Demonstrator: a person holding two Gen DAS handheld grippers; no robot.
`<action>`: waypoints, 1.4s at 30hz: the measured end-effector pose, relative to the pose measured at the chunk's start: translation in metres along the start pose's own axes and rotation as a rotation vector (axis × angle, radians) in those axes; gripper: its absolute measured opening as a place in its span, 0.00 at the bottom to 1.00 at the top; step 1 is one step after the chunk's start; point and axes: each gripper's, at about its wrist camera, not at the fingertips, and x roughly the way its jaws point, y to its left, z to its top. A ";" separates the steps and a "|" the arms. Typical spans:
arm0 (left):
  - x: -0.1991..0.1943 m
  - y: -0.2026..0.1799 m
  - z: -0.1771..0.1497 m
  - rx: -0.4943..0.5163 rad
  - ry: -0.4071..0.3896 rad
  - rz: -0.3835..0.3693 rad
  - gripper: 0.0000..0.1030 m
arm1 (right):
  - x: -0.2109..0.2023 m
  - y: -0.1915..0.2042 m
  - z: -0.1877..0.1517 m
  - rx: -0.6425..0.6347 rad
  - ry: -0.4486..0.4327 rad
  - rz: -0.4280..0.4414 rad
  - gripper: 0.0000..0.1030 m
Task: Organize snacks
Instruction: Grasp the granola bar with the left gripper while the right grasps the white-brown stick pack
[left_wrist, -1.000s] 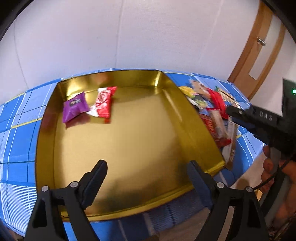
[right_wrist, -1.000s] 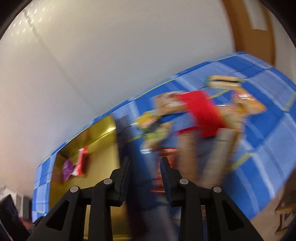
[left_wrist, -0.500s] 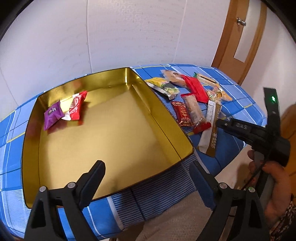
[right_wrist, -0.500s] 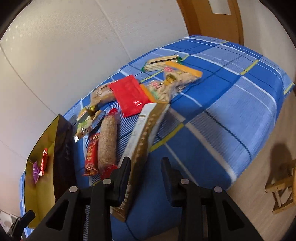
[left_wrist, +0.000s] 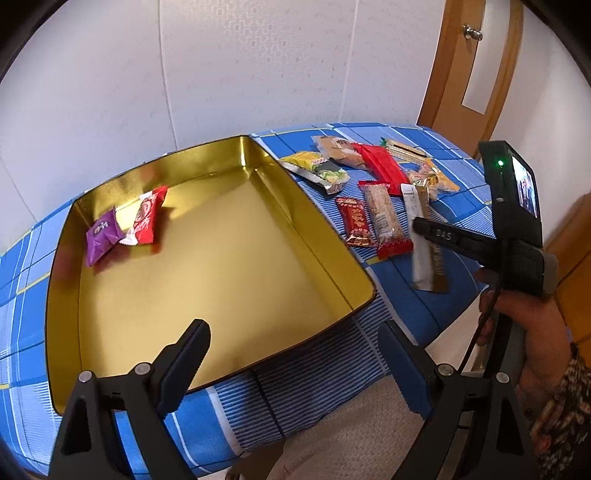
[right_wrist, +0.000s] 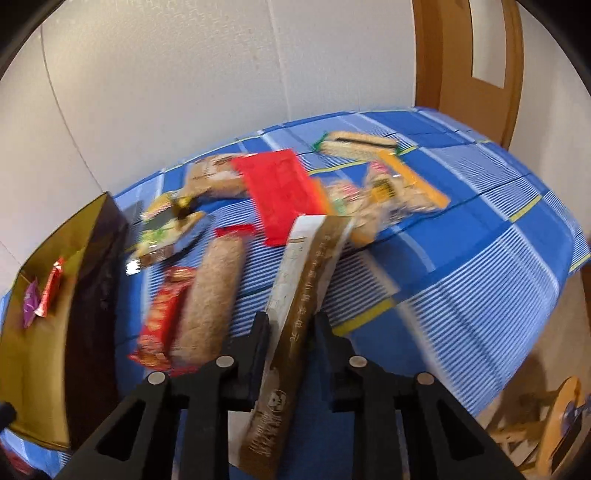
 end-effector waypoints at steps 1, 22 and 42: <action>0.000 -0.002 0.003 0.001 -0.002 -0.008 0.90 | -0.001 -0.006 0.001 0.007 -0.006 0.003 0.22; 0.063 -0.079 0.088 0.101 0.033 0.003 0.85 | -0.016 -0.043 -0.010 0.042 -0.074 0.024 0.19; 0.146 -0.117 0.110 0.166 0.160 0.005 0.31 | -0.014 -0.073 -0.010 0.181 -0.031 0.168 0.21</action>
